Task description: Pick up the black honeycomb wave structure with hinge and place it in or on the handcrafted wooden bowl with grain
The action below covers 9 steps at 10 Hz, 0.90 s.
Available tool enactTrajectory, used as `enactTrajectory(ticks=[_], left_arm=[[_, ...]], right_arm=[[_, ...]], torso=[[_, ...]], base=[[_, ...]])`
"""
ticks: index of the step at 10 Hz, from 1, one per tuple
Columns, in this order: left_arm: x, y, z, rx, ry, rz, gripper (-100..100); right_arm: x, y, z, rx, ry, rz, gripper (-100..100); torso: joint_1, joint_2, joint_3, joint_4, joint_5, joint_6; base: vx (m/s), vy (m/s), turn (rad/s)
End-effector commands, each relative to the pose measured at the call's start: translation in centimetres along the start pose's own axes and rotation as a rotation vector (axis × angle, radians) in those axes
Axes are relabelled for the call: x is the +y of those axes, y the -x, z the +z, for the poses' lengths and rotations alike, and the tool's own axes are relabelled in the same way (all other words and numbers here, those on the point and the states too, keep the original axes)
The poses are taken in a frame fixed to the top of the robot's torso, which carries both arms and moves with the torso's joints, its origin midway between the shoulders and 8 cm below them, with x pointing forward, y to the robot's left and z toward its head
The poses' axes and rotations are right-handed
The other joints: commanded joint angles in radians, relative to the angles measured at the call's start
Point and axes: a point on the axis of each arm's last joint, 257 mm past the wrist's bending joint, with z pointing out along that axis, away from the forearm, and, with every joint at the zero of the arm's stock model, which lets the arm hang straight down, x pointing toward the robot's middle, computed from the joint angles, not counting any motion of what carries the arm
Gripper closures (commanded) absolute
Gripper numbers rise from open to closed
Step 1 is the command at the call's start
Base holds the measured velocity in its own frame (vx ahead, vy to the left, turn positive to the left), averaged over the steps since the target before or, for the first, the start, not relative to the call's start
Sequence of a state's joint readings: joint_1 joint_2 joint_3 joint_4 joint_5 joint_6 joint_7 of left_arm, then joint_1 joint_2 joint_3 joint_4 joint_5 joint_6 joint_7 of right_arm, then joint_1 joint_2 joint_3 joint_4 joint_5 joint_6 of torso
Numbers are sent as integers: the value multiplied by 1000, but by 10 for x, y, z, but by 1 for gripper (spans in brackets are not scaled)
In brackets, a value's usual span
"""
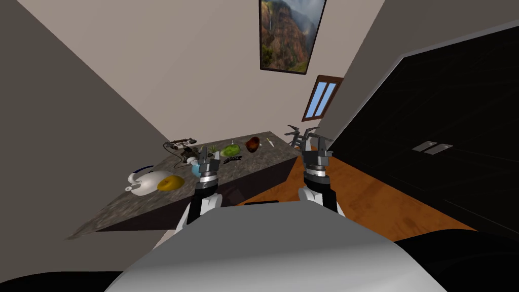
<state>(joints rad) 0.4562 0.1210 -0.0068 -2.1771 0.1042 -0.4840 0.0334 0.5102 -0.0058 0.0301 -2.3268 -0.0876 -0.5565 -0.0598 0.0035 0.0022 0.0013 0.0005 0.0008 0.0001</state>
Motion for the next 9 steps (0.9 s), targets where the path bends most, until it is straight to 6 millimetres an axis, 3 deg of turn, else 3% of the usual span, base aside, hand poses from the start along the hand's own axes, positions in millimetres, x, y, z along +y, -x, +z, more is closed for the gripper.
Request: enactTrajectory(ticks=[1,9], left_arm=[[7,0,2,1,23,-1,-100],[52,19,26,-20,164,-28,-100]], right_arm=[[0,0,0,0,0,0,0],[0,0,0,0,0,0,0]], torso=[[0,0,0,0,0,0],[-1,-1,0,0,0,0]], base=[[-27,32,-20],[-24,33,-60]])
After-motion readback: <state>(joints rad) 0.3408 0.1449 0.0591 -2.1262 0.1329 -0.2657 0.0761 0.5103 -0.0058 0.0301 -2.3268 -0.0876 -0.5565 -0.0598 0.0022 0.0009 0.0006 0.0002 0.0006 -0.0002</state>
